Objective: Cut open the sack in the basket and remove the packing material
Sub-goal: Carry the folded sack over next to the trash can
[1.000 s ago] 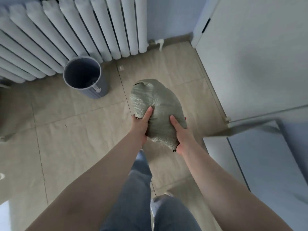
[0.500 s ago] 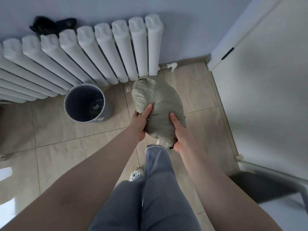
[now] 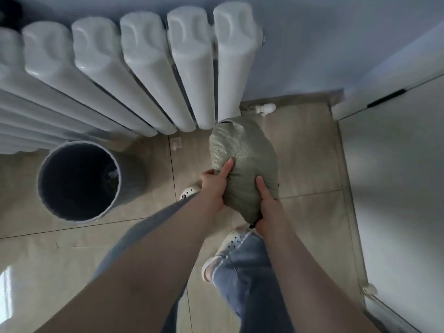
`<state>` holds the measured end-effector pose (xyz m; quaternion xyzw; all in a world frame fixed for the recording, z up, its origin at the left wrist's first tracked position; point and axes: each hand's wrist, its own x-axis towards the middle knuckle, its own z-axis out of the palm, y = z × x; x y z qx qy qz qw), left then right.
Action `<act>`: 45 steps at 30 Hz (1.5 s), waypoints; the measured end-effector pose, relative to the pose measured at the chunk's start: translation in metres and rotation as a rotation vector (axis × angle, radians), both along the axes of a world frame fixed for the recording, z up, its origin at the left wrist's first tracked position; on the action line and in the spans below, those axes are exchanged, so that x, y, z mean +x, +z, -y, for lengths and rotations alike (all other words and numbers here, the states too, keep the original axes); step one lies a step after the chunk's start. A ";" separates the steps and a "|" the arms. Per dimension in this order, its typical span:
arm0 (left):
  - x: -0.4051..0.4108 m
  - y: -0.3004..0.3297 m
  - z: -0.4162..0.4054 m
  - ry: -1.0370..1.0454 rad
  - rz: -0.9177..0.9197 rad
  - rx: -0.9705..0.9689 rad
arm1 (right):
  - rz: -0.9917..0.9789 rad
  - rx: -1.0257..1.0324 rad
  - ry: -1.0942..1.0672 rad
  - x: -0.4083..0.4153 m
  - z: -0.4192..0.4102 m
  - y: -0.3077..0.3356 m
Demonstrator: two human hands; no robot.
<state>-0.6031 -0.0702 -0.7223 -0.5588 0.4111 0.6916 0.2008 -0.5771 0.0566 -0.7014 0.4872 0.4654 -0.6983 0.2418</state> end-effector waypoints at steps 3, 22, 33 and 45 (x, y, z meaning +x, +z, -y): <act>-0.017 -0.086 0.005 -0.019 0.017 -0.003 | 0.045 0.018 -0.036 -0.016 0.008 -0.081; -0.101 -0.329 0.039 -0.035 -0.273 -0.181 | -0.246 0.083 0.038 -0.116 0.078 -0.368; -0.115 -0.339 0.037 0.149 -0.300 -0.241 | -0.252 0.140 0.243 -0.146 0.070 -0.367; -0.115 -0.329 0.030 0.056 -0.248 -0.396 | -0.159 0.189 0.199 -0.143 0.072 -0.359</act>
